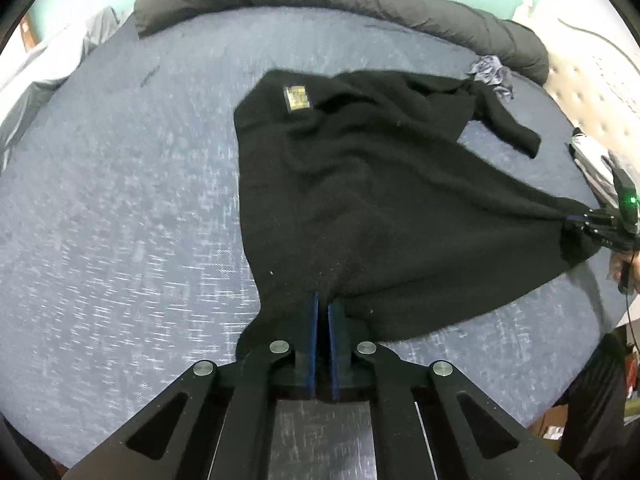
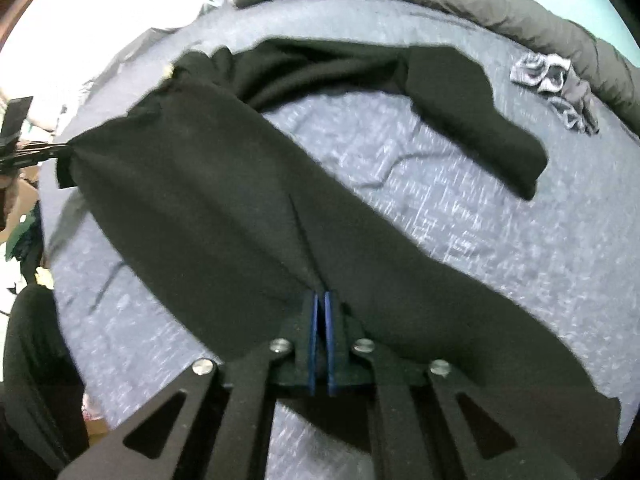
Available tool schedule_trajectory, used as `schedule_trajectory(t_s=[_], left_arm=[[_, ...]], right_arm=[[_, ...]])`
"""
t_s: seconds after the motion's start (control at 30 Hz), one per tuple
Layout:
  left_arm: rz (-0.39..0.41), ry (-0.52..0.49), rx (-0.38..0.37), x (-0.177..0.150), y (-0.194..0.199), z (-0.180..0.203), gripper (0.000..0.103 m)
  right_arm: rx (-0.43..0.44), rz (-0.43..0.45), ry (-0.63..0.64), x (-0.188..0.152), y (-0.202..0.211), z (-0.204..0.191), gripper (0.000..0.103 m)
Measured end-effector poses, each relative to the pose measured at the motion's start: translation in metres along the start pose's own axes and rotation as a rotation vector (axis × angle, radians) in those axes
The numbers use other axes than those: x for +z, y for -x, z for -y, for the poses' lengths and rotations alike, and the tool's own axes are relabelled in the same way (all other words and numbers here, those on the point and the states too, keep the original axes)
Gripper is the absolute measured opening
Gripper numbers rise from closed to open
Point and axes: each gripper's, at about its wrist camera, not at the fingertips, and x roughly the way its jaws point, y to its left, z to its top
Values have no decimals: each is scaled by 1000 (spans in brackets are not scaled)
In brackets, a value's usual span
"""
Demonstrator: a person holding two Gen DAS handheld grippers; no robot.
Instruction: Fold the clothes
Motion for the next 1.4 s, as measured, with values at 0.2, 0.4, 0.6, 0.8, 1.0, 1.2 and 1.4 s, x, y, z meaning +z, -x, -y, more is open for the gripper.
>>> schedule_trajectory(t_s=[0.2,0.4,0.6,0.8,1.0,1.2,1.4], left_arm=[[10,0,-13,-21,28,-8,4],[-34,19,-25,-51,24,-15,4],[-104,45,-24,-69,7,-18,7],[-53,123,-48,-56,14,-25,38],[-76,112,-29,-39,-7,-11,44],[-108,77,-16,-24,-41,7,44],[-136,19,35,-25,-52,17,7]], right_arm=[[104,14,5,-18,39,-2,3],[156,-53,15,-45,19,-18,3],[178,-116,19,-61,-4,-28,3],[226,-124,-25,-63,-4,-21,6],[218,-43,-100,-60,14,-4,14],[165,3,-176,-61,24,18,41],[92,-23,-211,-70,14,36,41]])
